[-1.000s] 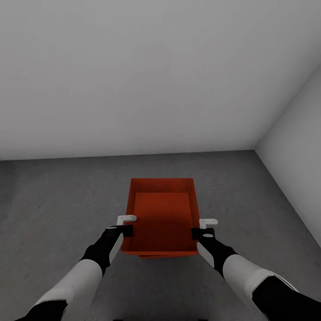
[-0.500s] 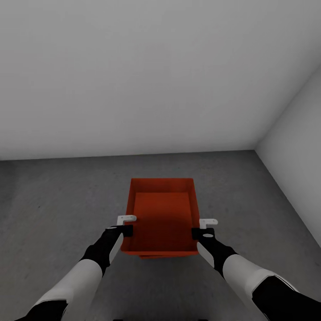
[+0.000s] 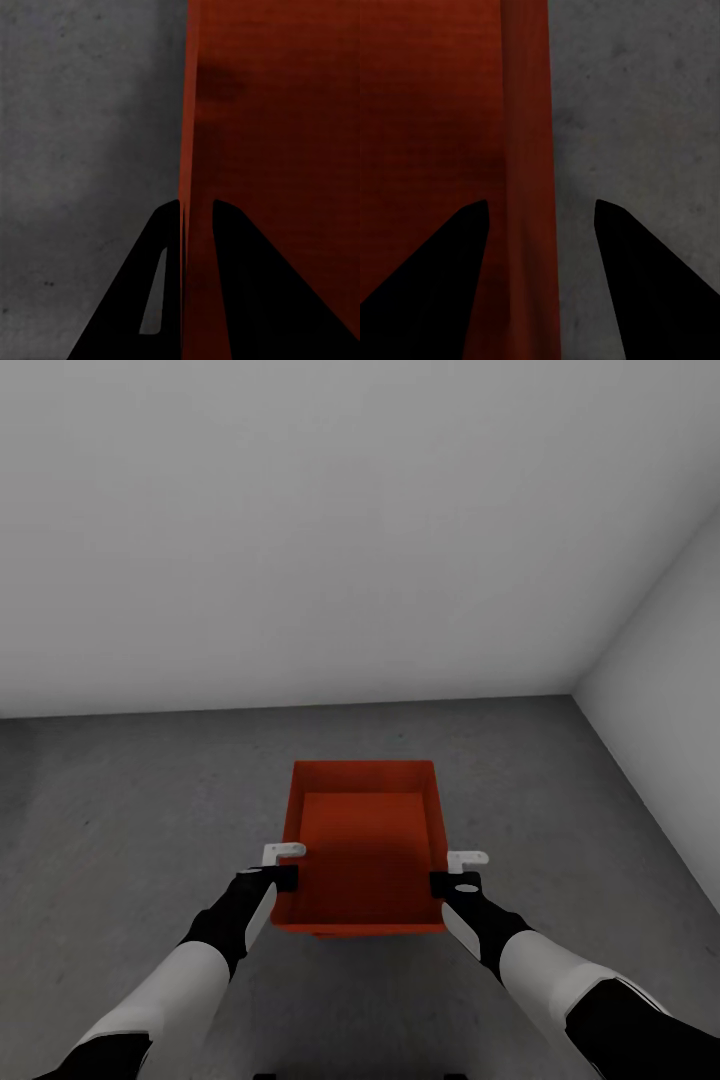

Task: Move the two storage containers from the living room to the garage. In the garage, place one container on the floor and stack the other container on top of it (either order is fine).

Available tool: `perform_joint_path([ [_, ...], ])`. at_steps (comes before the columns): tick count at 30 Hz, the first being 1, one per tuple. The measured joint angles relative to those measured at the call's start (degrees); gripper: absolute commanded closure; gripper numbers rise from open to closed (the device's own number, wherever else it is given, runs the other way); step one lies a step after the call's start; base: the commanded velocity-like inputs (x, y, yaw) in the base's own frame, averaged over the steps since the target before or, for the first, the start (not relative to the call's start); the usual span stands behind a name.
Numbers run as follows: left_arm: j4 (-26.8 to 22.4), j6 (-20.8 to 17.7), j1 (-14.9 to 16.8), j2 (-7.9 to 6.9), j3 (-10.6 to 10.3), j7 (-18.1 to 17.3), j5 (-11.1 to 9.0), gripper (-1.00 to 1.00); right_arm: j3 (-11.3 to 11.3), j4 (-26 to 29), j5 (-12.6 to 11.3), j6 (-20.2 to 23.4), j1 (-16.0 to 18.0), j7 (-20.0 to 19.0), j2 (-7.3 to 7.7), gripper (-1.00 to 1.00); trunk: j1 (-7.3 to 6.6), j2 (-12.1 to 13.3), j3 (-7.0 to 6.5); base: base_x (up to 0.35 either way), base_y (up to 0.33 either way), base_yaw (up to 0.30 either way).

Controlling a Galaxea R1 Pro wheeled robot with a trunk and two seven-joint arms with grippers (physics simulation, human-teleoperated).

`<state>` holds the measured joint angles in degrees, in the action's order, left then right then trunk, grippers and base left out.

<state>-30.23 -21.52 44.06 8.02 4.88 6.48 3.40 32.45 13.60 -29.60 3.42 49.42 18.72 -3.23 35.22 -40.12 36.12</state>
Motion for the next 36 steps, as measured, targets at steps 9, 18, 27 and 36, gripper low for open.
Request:
perform_joint_path([
  [9, 0.0, 0.0, 0.0, -0.02, 0.0, 0.0, -0.1, 1.0, 0.0, 0.0, 0.0, 0.0, 0.0, 0.0, -0.02, 1.0, 0.0, 0.0, 0.0, 0.0, 0.0, 0.0],
  [18, 0.0, -0.4, 0.0, -0.1, 0.0, 0.0, -0.1, 1.0, 0.0, 0.0, 0.0, 0.3, 0.0, 0.1, -0.09, 1.0, 0.0, 0.0, 0.0, 0.0, 0.0, 0.071],
  [27, 0.0, 0.0, 0.0, 0.0, 0.0, 0.0, 0.0, 1.0, 0.0, 0.0, 0.0, 0.0, 0.0, 0.0, 0.0, 1.0, 0.0, 0.0, 0.0, 0.0, 0.0, 0.059],
  [36, 0.0, 0.5, 0.0, -0.01, 0.0, -0.1, 0.0, 1.0, 0.0, 0.0, 0.1, -0.4, 0.0, 0.1, 0.0, 1.0, 0.0, 0.0, 0.0, 0.0, 0.0, 0.001],
])
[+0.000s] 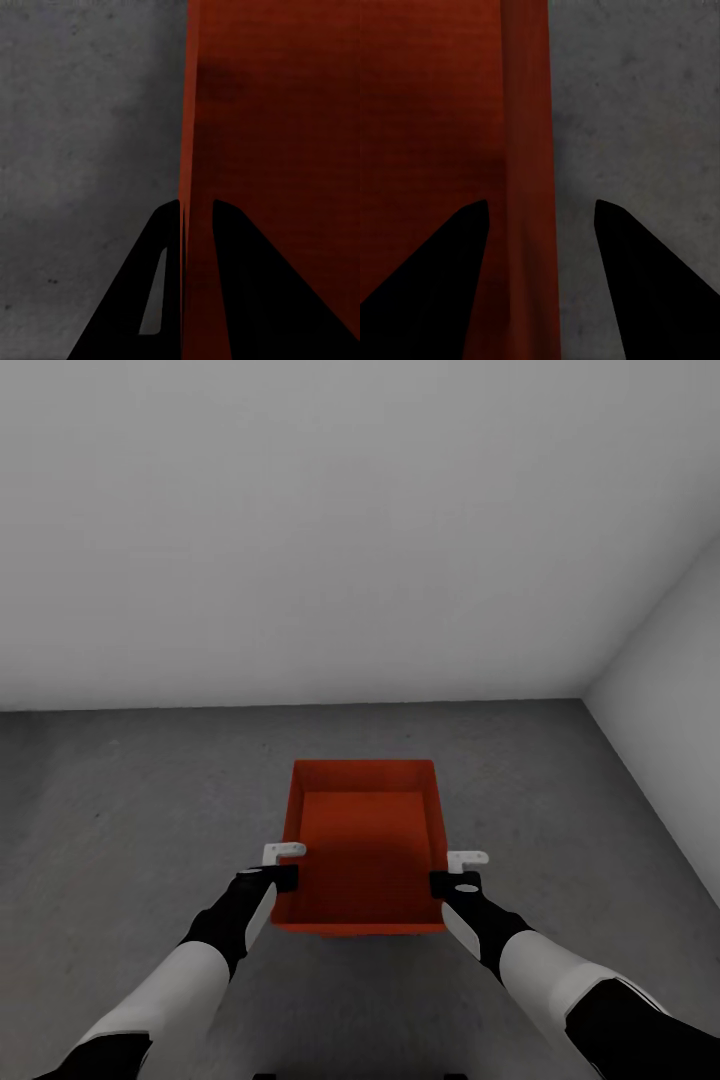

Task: Move the two storage containers from the living room to the garage. In the garage, place one container on the floor and stack the other container on top of it (either order is fine).

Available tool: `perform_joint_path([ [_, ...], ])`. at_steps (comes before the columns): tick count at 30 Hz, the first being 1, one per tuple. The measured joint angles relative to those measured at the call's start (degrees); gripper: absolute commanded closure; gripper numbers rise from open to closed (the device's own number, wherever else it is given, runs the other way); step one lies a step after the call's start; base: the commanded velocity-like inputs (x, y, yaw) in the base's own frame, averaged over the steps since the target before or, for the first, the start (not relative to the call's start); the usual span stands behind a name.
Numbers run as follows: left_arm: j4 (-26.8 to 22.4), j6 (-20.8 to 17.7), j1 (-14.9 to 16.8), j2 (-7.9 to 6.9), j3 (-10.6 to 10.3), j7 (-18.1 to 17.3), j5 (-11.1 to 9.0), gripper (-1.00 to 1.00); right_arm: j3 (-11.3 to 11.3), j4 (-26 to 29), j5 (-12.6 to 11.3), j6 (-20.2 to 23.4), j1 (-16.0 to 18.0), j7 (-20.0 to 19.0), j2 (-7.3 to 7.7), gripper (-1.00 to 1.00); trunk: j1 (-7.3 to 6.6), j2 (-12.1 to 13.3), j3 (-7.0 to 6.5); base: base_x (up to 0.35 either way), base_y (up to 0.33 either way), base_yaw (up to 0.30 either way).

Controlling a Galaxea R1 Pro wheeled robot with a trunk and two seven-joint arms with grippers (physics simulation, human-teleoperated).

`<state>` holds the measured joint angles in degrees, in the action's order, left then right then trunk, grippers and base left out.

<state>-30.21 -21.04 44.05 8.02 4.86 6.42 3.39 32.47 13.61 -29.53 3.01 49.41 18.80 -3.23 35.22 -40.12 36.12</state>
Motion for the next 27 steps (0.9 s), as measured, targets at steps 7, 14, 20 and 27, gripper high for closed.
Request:
perform_joint_path([
  [7, 0.0, -0.3, 0.0, 0.01, 0.0, 0.1, 0.0, 1.0, -0.1, 0.0, 0.0, 0.3, 0.0, -0.1, 0.0, 1.0, 0.0, 0.0, 0.0, 0.0, 0.0, 0.0],
  [14, 0.0, 0.5, 0.0, 0.08, 0.0, 0.1, 0.0, 1.0, 0.1, 0.0, 0.0, -0.5, 0.0, 0.0, 0.08, 1.0, 0.0, 0.0, 0.0, 0.0, 0.0, 0.0],
  [20, 0.0, 0.3, 0.0, 0.18, 0.0, 0.1, 0.1, 1.0, 0.0, 0.0, 0.0, -0.3, 0.0, -0.2, 0.17, 1.0, 0.0, 0.0, 0.0, 0.0, 0.0, 0.0],
  [27, 0.0, 1.2, 0.0, 0.2, 0.1, -0.1, 0.3, 1.0, 0.1, 0.0, 0.0, -1.2, 0.0, 0.0, 0.19, 1.0, 0.0, 0.0, 0.0, 0.0, 0.0, 0.0],
])
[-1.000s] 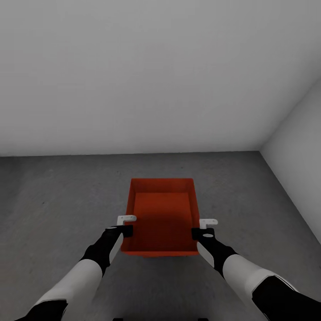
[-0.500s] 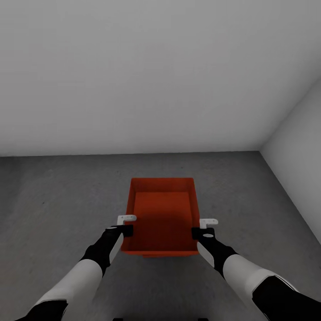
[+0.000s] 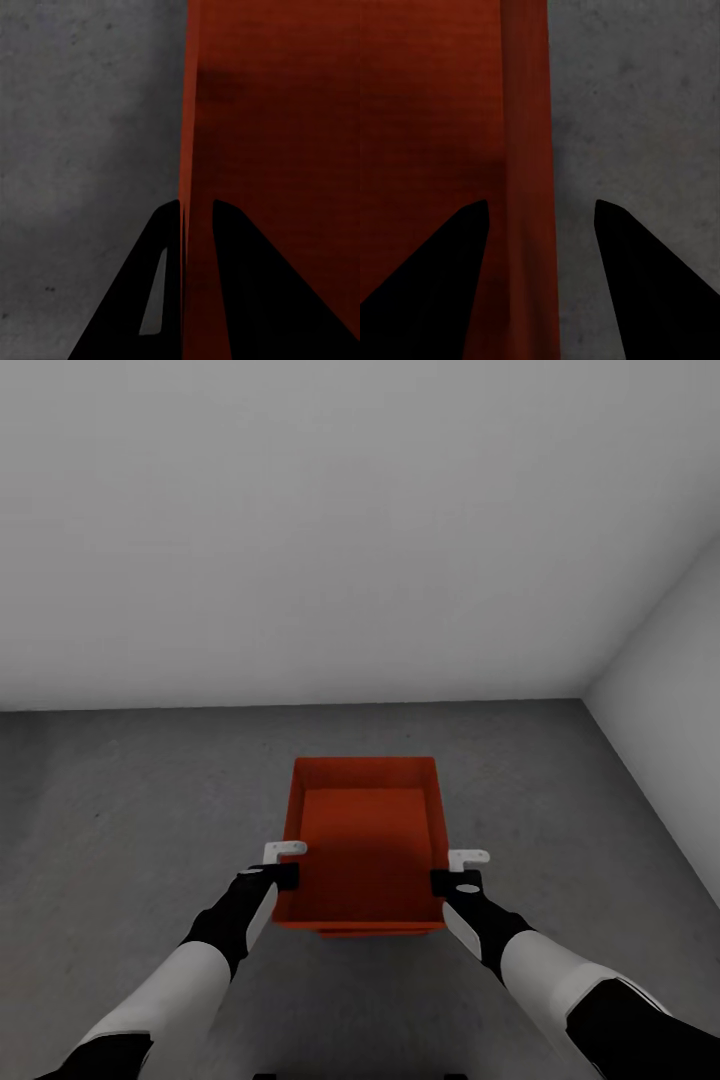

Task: Move the two storage containers from the living room to the garage. In the garage, place one container on the floor and stack the other container on top of it (either order is fine).

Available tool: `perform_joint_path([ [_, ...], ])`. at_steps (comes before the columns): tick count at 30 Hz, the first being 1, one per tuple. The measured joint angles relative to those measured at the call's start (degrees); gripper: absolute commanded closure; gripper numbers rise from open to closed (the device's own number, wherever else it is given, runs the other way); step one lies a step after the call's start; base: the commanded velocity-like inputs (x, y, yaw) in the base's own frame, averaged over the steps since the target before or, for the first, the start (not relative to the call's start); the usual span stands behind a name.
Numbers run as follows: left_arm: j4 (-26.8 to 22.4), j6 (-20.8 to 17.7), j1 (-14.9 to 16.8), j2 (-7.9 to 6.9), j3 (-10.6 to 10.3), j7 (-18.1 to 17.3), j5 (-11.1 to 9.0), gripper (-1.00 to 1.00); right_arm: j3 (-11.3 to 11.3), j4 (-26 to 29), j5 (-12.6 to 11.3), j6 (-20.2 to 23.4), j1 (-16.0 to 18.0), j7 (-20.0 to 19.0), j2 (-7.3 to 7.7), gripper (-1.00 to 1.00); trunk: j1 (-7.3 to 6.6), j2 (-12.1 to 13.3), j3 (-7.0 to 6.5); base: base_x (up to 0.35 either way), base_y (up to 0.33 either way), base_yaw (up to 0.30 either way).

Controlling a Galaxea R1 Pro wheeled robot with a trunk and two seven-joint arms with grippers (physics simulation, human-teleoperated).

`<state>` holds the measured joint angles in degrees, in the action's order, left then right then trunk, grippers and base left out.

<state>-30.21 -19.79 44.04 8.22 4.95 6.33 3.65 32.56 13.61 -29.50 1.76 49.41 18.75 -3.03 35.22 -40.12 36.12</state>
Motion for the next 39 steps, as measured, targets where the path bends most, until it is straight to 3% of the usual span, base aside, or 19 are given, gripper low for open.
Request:
perform_joint_path([
  [2, 0.0, 0.0, 0.0, 0.0, 0.0, 0.0, 0.0, 1.0, 0.0, 0.0, 0.0, 0.0, 0.0, 0.0, 0.0, 1.0, 0.0, 0.0, 0.0, 0.0, 0.0, 0.0],
  [39, 0.0, 0.1, 0.0, 0.14, 0.3, -0.1, 0.4, 1.0, -0.1, 0.0, 0.1, 0.0, 0.0, -0.2, 0.11, 1.0, 8.13, -14.8, 6.65, 0.0, 0.0, 0.0],
])
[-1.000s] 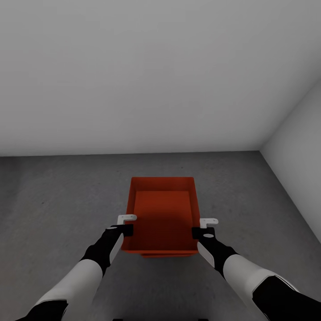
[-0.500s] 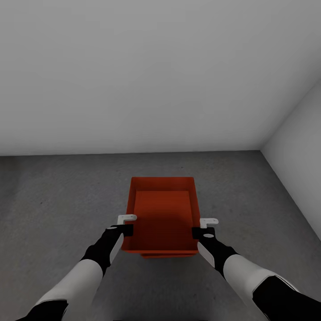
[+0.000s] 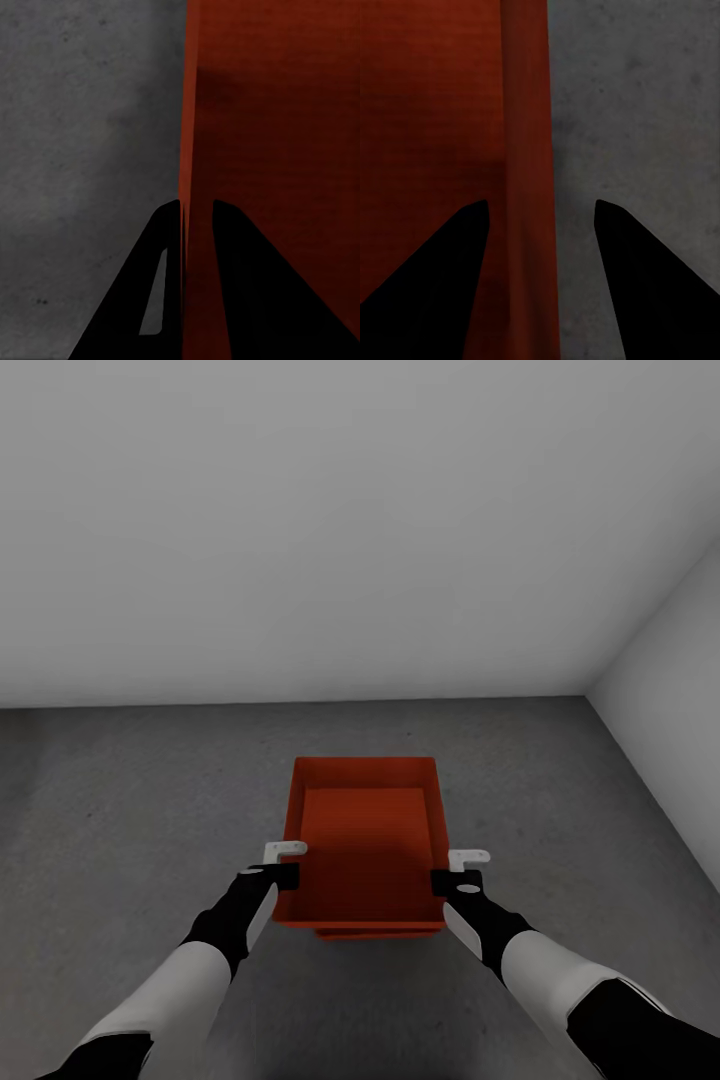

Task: Move the two storage containers from the living room to the garage. In the garage, place one container on the floor and stack the other container on top of it (either order is fine).

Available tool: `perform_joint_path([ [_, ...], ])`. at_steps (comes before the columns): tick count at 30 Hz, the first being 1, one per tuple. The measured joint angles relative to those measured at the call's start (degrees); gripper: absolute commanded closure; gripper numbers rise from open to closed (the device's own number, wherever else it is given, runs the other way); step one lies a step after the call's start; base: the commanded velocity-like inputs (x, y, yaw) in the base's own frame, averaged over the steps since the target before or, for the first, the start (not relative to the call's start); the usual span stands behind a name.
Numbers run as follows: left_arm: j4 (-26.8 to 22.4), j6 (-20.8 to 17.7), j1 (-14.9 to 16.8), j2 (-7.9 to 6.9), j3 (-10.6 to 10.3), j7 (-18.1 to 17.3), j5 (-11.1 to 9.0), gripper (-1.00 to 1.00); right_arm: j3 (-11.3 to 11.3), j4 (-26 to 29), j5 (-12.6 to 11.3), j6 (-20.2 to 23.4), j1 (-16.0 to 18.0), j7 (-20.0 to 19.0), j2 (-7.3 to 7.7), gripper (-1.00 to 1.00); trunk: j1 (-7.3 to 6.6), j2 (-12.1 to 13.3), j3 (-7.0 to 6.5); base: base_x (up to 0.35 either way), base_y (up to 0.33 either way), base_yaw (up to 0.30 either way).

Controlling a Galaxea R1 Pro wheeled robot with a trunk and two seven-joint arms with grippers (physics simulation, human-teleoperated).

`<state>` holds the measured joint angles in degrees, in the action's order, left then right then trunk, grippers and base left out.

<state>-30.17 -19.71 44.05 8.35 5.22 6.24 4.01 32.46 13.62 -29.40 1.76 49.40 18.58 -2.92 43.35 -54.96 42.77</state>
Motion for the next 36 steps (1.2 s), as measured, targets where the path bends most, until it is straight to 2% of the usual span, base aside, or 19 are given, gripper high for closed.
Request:
perform_joint_path([
  [5, 0.0, 0.0, 0.0, 0.0, 0.0, 0.0, 0.0, 1.0, 0.0, 0.0, 0.0, 0.0, 0.0, 0.0, 0.01, 1.0, 1.1, -2.0, 0.9, 0.0, 0.0, -0.012],
  [16, 0.1, 0.0, 0.0, -0.18, -0.1, -0.1, -0.2, 1.0, 0.2, 0.0, -0.1, 0.0, 0.0, 0.2, -0.13, 1.0, 3.52, -6.4, 2.88, 0.0, 0.0, -0.14],
  [27, 0.0, 0.0, 0.0, -0.16, -0.1, -0.1, -0.2, 1.0, 0.1, 0.0, 0.0, 0.0, 0.0, 0.2, -0.13, 1.0, 3.52, -6.4, 2.88, 0.0, 0.0, -0.001],
  [36, -0.1, -0.1, 0.0, -0.05, 0.0, -0.1, 0.0, 1.0, 0.0, 0.0, 0.0, 0.0, 0.0, 0.1, -0.06, 1.0, 3.52, -6.4, 2.88, 0.0, 0.0, 0.219],
])
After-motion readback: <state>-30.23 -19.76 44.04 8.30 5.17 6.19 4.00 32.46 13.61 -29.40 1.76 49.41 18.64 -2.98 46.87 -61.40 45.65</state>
